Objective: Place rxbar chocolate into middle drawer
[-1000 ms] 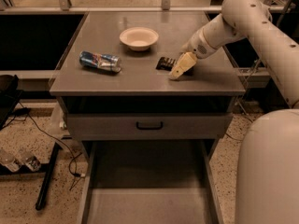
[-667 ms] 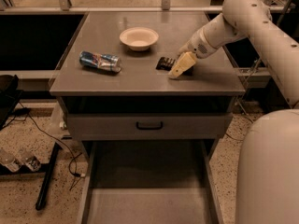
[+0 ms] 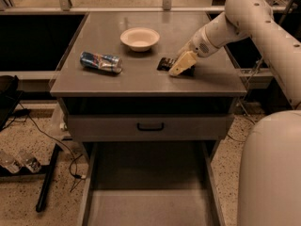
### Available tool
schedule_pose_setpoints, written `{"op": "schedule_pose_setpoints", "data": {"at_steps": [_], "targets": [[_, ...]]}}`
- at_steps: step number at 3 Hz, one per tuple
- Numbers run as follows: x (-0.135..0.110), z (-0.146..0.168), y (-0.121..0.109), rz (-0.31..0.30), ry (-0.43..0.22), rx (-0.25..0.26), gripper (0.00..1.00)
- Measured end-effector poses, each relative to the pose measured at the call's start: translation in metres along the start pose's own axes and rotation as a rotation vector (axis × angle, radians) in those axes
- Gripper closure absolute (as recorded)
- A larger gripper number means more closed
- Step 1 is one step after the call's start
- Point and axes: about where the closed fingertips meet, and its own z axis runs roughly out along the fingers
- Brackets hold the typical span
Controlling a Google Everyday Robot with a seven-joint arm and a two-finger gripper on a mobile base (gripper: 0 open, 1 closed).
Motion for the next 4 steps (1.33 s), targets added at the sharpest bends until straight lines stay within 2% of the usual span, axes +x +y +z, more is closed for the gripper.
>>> {"op": "schedule_pose_setpoints", "data": {"at_steps": [1,2,3,4], "targets": [[-0.010,-0.011,-0.001,0.000,0.000,0.000,1.00],[-0.005,-0.011,0.003,0.009,-0.009,-0.005,1.00],[0.001,-0.038,0.014,0.022,-0.044,0.026,1.00],[0.005,-0.090,0.027,0.016,-0.083,0.098,1.00]]}}
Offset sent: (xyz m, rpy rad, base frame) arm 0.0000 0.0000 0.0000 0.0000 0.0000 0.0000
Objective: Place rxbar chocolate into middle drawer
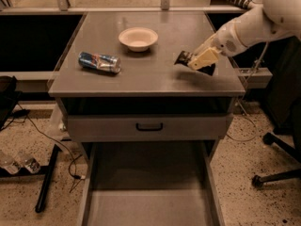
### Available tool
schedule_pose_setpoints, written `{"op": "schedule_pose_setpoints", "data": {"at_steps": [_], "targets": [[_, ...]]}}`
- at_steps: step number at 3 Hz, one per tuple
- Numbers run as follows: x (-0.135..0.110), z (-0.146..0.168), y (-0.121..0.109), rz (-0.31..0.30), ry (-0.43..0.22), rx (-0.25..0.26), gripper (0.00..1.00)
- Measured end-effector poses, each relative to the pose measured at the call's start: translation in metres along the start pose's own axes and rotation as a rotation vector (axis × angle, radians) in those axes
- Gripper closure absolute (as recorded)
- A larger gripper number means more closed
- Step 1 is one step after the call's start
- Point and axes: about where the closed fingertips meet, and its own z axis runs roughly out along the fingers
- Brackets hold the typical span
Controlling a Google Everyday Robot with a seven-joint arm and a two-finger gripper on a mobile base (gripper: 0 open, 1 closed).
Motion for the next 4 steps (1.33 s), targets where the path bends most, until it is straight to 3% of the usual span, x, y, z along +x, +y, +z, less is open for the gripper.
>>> {"op": "schedule_pose_setpoints", "data": {"at_steps": [1,2,3,4], "targets": [[0.003,-0.040,0.017,-0.031,-0.018,0.068,1.00],[0.032,-0.051,0.051,-0.025,0.000,0.080,1.00],[0.076,-0.042,0.093,0.034,0.020,0.049,1.00],[0.120,-0.002,0.134,0.119,0.041,-0.014,1.00]]}}
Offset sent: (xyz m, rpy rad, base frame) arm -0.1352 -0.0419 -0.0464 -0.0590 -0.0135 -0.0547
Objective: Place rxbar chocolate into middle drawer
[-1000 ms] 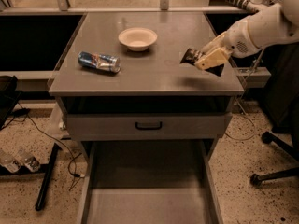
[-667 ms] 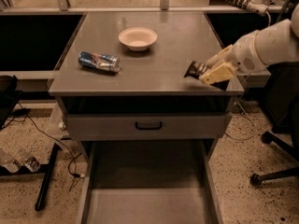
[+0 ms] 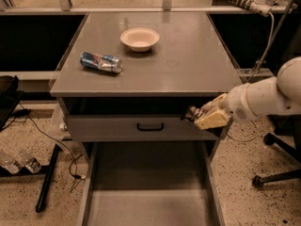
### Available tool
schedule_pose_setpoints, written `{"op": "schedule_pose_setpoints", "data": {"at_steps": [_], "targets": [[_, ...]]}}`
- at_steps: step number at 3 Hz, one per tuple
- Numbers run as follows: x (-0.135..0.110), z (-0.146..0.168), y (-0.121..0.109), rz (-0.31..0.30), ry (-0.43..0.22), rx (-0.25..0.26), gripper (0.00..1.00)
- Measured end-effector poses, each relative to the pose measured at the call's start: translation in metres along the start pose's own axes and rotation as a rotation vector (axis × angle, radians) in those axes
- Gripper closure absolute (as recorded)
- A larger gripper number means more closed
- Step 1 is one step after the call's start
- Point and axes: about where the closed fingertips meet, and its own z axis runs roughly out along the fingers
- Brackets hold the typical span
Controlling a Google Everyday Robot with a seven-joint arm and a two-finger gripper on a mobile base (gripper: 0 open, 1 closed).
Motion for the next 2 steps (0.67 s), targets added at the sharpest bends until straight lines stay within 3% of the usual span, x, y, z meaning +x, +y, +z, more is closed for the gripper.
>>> {"op": "schedule_pose_setpoints", "data": {"at_steps": [1,2], "targets": [[0.026,0.011,0.042,0.020,-0.017,0.025,1.00],[0.054,0.017,0.091,-0.007,-0.017,0.080,1.00]]}}
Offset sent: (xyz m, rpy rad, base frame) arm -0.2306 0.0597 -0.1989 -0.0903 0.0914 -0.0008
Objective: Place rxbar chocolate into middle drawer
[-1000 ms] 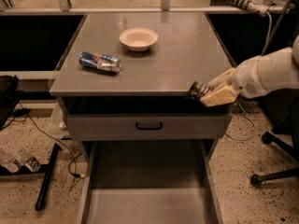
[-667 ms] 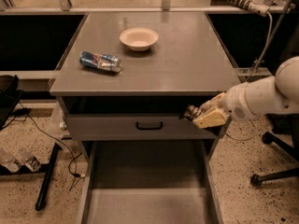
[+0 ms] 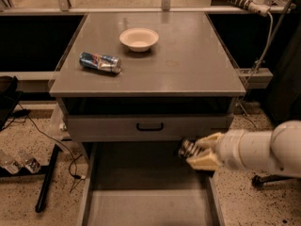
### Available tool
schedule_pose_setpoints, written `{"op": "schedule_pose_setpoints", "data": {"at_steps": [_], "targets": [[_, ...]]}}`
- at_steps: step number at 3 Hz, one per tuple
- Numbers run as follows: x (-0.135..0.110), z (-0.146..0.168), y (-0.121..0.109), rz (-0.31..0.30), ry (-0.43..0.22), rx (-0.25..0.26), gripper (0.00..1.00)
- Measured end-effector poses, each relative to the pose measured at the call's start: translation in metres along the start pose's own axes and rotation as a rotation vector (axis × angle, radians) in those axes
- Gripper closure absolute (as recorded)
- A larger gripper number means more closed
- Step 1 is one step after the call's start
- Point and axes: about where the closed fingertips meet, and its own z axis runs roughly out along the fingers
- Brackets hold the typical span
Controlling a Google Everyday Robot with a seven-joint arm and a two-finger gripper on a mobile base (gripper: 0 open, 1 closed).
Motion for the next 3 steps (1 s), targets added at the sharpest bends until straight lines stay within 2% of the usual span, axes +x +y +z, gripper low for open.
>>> {"op": "schedule_pose_setpoints", "data": {"at_steps": [1,2,3], "targets": [[0.027,0.011,0.029,0.019,0.034,-0.034,1.00],[0.027,0.016,0.028,0.030,0.030,-0.036,1.00],[0.045,0.072,0.030,0.084,0.033,-0.073,1.00]]}}
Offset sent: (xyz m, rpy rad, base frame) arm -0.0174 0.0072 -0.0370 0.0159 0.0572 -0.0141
